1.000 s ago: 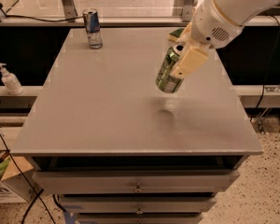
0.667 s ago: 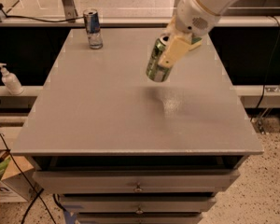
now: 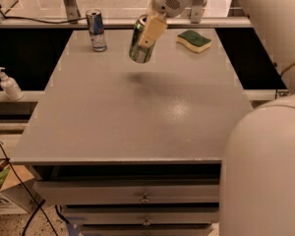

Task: Move green can near redbull can

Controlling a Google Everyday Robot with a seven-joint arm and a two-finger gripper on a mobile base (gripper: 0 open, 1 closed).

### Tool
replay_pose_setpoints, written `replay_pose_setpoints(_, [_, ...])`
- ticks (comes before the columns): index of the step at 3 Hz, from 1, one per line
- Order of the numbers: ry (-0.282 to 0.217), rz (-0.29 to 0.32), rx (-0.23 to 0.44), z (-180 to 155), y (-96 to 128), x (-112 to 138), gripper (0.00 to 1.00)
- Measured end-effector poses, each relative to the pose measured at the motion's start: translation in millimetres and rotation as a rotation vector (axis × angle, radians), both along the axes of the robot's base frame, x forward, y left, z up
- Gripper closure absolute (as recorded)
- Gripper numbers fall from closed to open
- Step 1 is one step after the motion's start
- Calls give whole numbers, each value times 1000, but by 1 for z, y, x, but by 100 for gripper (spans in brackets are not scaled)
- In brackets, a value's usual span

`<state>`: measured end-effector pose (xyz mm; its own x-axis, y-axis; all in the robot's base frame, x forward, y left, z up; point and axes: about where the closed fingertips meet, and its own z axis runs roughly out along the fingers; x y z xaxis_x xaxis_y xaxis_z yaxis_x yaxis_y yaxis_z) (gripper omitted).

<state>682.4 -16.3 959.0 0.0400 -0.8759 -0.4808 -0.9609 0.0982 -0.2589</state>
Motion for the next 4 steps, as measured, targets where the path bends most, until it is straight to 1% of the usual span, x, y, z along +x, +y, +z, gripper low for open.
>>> replay_pose_setpoints(1, [-22, -2, 15, 8, 3, 7, 100])
replay_pose_setpoints(2, [28, -56, 7, -14, -4, 0, 100])
replay_pose_setpoints(3, [48, -126, 27, -31, 2, 14, 100])
replay_pose_setpoints(4, [42, -196, 61, -39, 11, 38, 100])
